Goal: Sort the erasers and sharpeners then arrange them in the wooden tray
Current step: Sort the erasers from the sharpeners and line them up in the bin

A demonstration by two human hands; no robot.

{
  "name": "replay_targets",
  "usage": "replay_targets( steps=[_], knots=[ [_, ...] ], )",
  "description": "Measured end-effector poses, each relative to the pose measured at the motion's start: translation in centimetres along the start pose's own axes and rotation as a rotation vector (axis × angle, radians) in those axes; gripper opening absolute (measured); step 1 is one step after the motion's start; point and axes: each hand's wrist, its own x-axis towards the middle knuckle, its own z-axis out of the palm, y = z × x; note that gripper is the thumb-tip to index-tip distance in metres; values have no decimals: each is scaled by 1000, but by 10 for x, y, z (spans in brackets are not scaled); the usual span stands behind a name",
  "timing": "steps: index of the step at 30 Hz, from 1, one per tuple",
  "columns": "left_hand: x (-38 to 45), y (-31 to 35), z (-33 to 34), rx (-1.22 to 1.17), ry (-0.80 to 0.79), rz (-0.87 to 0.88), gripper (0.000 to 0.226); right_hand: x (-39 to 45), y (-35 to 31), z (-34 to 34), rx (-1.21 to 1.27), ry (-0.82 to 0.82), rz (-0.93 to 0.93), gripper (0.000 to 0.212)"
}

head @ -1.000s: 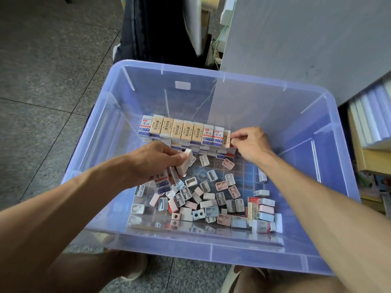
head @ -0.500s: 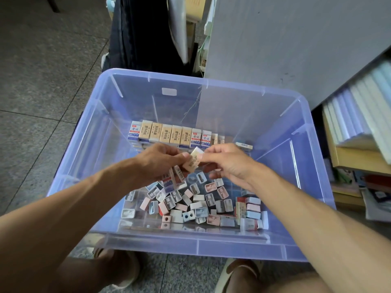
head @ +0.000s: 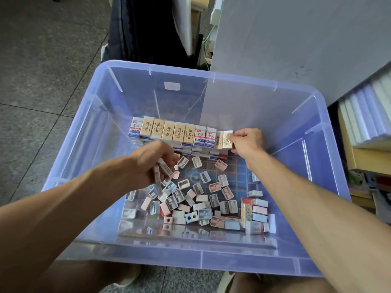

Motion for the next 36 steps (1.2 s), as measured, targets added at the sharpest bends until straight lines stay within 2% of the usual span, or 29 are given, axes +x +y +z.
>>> replay_targets(
  steps=[2,3,5,7,9,11,12,14,16,17,19,21,25,28,34,36],
  knots=[
    [-1,-1,0,13,0,0,30,4,4,0,-51,-5,-10,8],
    [-2,-1,2,18,-1,9,26,6,6,-2,-80,-13,-7,8],
    [-5,2,6,-4,-6,41,16,6,9,-7,-100,-18,10,13],
    [-6,5,9,-41,-17,89,10,4,8,-12,-169,59,-9,31],
    [-8,7,10,-83,-20,125,17,-7,0,-16,-236,147,-60,35],
    [-11,9,11,-151,-19,153,29,-26,-14,-19,-253,117,-138,25],
    [-12,10,12,-196,-16,170,33,-37,-20,-20,-249,30,-170,22],
    [-15,14,17,-296,5,196,36,-67,-28,-18,-169,-309,-149,19],
    [-15,17,22,-396,39,210,38,-90,-29,-11,1,-708,22,24],
    [-16,18,24,-430,58,214,39,-99,-28,-7,96,-840,112,24],
    [-16,19,30,-460,88,227,40,-109,-23,2,239,-968,203,14],
    [-16,18,34,-457,103,245,42,-113,-21,6,302,-1003,221,6],
    [-14,18,33,-425,79,308,43,-104,-22,-7,284,-987,247,8],
    [-11,17,25,-351,107,339,37,-87,-22,-20,281,-874,230,9],
    [-4,12,18,-85,180,351,22,-57,-14,-33,202,-403,100,13],
    [-5,12,19,-49,160,364,18,-44,-11,-34,122,-248,38,12]
  ],
)
